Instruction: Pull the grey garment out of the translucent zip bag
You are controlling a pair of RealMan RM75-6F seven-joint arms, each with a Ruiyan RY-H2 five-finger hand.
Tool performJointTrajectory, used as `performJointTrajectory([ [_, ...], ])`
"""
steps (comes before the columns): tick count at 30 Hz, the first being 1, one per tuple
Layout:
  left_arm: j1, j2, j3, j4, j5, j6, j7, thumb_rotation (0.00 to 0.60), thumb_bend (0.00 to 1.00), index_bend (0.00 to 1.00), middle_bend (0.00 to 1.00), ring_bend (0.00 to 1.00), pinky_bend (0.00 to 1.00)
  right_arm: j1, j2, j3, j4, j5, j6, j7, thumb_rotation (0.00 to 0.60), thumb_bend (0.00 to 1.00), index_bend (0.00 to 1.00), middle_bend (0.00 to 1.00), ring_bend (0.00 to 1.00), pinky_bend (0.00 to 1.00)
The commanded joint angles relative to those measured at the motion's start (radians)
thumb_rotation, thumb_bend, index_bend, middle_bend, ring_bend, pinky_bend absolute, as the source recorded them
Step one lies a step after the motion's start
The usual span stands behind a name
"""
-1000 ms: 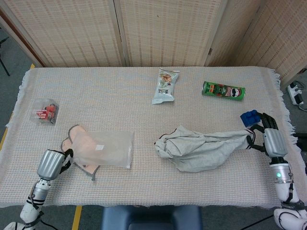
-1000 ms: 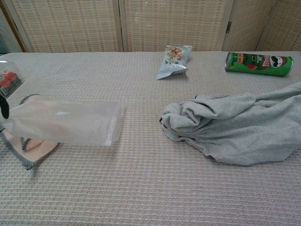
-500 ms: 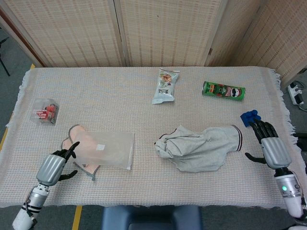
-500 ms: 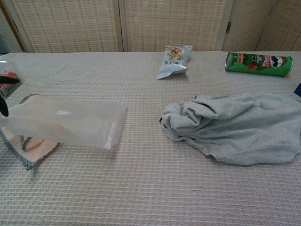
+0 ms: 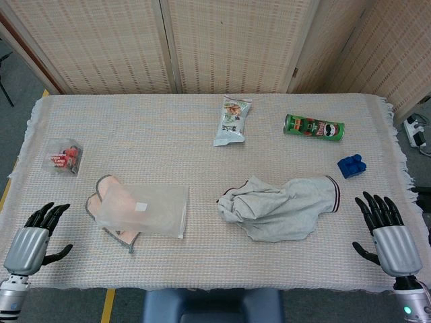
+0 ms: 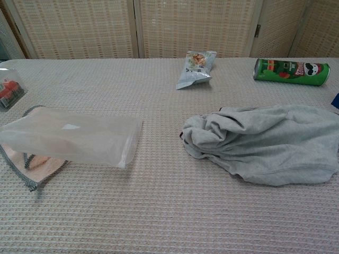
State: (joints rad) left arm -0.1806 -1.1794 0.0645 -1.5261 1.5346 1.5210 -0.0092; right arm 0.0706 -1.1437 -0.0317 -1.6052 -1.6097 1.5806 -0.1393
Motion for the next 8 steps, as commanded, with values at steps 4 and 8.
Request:
performJointTrajectory([
  [4, 0.008, 0.013, -0.012, -0.015, -0.010, -0.038, -0.001, 0.600, 0.22, 0.18, 0.20, 0.10, 0.20, -0.009, 0.005, 0.002, -0.007, 0.004, -0.010, 0.012, 0.600, 0.11, 0.00, 0.00, 0.00, 0.00],
  [8, 0.013, 0.013, -0.013, -0.009, 0.004, -0.037, -0.003, 0.600, 0.22, 0.18, 0.20, 0.10, 0.20, -0.008, 0.003, 0.012, -0.004, 0.014, -0.018, 0.010, 0.600, 0.11, 0.00, 0.00, 0.00, 0.00],
])
